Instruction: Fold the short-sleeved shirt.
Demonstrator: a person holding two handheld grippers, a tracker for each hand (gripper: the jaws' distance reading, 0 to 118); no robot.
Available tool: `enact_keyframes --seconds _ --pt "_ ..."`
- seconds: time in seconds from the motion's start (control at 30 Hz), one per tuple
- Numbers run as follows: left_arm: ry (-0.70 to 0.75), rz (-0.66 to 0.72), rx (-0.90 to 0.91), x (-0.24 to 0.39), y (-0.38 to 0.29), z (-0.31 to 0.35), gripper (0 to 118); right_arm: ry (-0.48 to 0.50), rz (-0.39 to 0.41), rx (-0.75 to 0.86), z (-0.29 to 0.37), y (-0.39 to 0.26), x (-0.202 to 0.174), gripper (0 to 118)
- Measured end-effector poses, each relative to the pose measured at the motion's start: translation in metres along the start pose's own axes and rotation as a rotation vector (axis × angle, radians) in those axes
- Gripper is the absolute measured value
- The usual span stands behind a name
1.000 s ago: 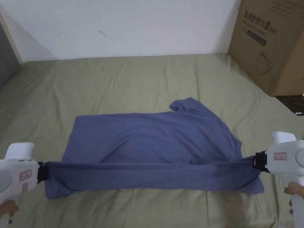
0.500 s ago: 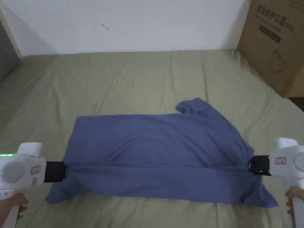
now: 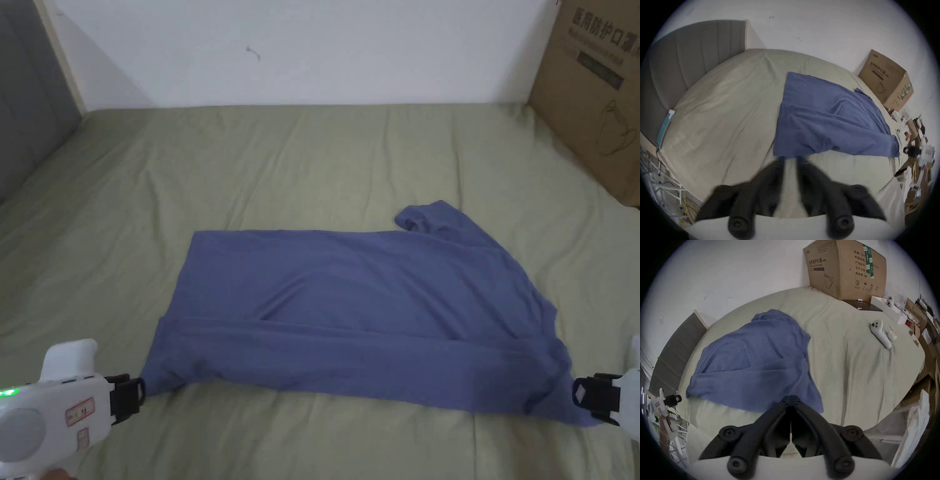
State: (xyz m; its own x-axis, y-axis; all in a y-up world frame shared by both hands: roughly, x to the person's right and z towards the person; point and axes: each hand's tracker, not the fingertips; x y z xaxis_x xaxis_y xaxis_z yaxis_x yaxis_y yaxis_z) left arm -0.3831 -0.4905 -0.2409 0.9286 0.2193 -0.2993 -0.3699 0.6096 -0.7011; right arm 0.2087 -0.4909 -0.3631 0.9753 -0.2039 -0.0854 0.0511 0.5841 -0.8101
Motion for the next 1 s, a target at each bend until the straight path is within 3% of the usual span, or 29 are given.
enact_keyframes --seconds 0.03,0.07,0.1,0.13,0.2,0.27,0.33,0.37,0.43,0.47,0.53,0.57,0.7,0.73,0.77,0.8,0.83,0.87,1.0 --pt "0.003 0.012 -0.003 -0.001 0.005 -0.005 67 -0.006 0.009 0.000 -0.001 -0.003 -0.003 0" --pt "-0.004 0.002 -0.004 0.001 0.005 -0.011 83 -0.020 0.024 0.002 -0.001 -0.006 -0.006 0" --pt "-0.001 -0.001 -0.004 0.002 0.008 -0.018 96 -0.028 0.039 -0.005 -0.002 -0.008 -0.008 0" --pt "0.010 -0.002 -0.011 0.001 0.011 -0.027 99 -0.028 0.043 -0.009 -0.004 -0.009 -0.010 0" --pt "0.033 0.025 -0.063 -0.002 0.010 -0.047 85 -0.009 0.031 -0.026 -0.007 -0.012 -0.010 0" --pt "0.037 0.084 -0.121 -0.007 0.008 -0.066 54 0.008 0.001 -0.042 -0.018 -0.018 -0.004 0" --pt "0.138 0.028 -0.073 -0.003 0.001 -0.065 47 0.004 -0.003 -0.052 -0.022 -0.022 -0.002 0" --pt "0.106 0.031 -0.056 -0.002 0.002 -0.058 44 -0.003 -0.002 -0.057 -0.023 -0.024 -0.001 0" --pt "0.071 0.029 -0.056 -0.004 0.008 -0.053 4 -0.015 0.003 -0.053 -0.022 -0.024 -0.002 3" --pt "0.072 0.031 -0.064 -0.001 0.007 -0.053 4 -0.015 0.000 -0.047 -0.022 -0.022 -0.001 21" --pt "0.077 0.018 -0.074 0.002 0.008 -0.054 4 -0.012 -0.033 -0.028 -0.026 -0.018 0.002 85" --pt "0.081 0.014 -0.075 0.004 0.008 -0.052 4 -0.015 -0.055 -0.012 -0.029 -0.015 0.005 94" --pt "0.085 -0.049 -0.061 0.017 0.009 -0.042 4 -0.078 -0.099 -0.030 -0.054 -0.005 0.019 93" --pt "0.082 -0.061 -0.062 0.015 0.011 -0.043 4 -0.058 -0.105 -0.046 -0.061 -0.004 0.023 86" --pt "0.083 -0.066 -0.058 0.016 0.013 -0.040 4 -0.047 -0.105 -0.069 -0.070 -0.004 0.025 64" --pt "0.080 -0.073 -0.054 0.017 0.015 -0.038 4 -0.067 -0.094 -0.115 -0.077 -0.007 0.022 24" --pt "0.080 -0.078 -0.052 0.017 0.017 -0.035 4 -0.062 -0.071 -0.120 -0.083 -0.010 0.019 16" --pt "0.076 -0.081 -0.049 0.016 0.020 -0.034 4 -0.106 -0.046 -0.092 -0.076 -0.009 0.012 15" --pt "0.063 -0.126 -0.023 0.014 0.029 -0.027 4 -0.111 0.081 -0.083 -0.057 0.002 -0.003 12"
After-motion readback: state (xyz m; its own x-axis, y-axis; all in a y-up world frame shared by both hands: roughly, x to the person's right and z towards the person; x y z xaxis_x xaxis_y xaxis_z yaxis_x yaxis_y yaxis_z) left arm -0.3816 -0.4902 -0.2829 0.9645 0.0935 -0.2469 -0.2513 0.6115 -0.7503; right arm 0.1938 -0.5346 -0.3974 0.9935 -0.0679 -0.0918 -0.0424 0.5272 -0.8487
